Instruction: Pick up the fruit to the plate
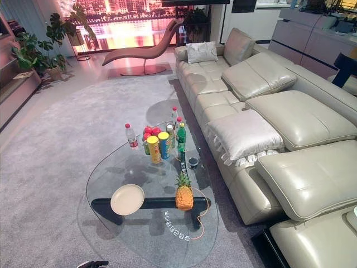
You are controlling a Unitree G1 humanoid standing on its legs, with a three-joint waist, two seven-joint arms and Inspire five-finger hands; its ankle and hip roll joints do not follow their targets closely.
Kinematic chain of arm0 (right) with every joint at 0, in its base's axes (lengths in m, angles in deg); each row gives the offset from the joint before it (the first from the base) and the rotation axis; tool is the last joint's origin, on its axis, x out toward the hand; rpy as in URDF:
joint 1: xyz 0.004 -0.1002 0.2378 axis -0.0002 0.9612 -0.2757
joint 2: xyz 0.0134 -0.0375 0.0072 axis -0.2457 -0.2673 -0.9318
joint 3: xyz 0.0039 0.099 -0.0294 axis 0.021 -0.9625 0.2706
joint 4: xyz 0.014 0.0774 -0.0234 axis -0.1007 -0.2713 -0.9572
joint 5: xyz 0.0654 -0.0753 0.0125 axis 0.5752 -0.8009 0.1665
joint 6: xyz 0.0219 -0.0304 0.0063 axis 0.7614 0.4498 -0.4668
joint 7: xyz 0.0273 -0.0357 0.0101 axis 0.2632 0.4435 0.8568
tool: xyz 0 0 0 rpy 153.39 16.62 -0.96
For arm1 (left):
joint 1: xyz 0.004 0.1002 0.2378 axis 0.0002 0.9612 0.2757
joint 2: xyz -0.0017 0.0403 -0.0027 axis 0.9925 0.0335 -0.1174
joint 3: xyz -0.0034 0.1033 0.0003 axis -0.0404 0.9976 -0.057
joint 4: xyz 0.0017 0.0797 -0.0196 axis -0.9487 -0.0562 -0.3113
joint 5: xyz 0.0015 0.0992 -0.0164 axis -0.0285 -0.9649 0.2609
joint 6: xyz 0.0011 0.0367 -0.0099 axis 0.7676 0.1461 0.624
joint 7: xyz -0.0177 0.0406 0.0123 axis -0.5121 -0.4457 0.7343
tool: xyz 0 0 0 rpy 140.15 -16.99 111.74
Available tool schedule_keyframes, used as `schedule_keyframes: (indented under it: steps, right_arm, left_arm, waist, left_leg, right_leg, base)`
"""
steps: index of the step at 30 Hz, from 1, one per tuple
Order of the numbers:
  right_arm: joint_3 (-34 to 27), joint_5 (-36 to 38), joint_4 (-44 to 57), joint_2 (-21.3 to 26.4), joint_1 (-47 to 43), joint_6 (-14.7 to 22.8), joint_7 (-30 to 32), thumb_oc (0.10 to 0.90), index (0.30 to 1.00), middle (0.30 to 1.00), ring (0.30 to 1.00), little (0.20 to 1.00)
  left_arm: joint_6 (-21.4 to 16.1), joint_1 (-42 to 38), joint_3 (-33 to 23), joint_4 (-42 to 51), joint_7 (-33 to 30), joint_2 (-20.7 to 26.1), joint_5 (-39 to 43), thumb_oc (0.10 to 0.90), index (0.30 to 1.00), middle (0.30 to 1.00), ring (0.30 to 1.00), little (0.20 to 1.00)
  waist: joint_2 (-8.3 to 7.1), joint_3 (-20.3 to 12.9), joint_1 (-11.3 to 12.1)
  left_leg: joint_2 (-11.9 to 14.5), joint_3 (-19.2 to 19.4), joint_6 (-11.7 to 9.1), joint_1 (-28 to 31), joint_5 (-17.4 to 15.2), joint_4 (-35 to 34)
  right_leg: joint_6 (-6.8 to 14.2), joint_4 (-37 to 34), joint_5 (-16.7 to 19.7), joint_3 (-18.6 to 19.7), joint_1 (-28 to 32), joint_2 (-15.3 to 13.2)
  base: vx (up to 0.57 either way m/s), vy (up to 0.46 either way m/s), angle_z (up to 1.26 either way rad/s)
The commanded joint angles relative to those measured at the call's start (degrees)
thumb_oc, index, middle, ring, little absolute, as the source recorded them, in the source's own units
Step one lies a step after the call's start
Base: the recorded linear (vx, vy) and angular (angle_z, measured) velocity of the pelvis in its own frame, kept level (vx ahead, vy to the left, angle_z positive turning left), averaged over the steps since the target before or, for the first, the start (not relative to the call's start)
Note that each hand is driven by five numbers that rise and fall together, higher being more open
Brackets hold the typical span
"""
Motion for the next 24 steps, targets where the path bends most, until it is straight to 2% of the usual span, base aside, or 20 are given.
schedule_keyframes:
  steps: [1, 24]
  right_arm:
    - [0.7, 0.2, -3.2, 0.5, -5.5, 0.3, 1.0, 0.800, 0.900, 0.900, 0.900, 0.900]
    - [0.9, 0.3, -3.2, 0.5, -5.7, -0.1, 1.2, 0.800, 0.900, 0.900, 0.900, 0.900]
  left_arm:
    - [-1.0, -4.8, 0.6, -2.1, 0.1, 0.8, -1.4, 0.800, 0.900, 0.900, 0.900, 0.900]
    - [-1.3, -5.0, 0.2, -2.6, -0.2, 0.9, -1.1, 0.800, 0.900, 0.900, 0.900, 0.900]
  waist:
    - [-1.11, 1.4, -0.3]
    - [-1.21, 0.9, -0.1]
  left_leg:
    - [3.0, 2.3, -1.2, 1.2, 0.2, 0.3]
    - [3.1, 2.1, -1.3, 1.5, 0.2, 0.3]
  right_leg:
    - [2.7, 0.2, 0.8, -1.8, 0.7, -4.5]
    - [2.6, 0.2, 0.6, -2.2, 1.4, -4.4]
  base:
    - [0.00, 0.000, 0.00]
    - [0.00, 0.000, 0.00]
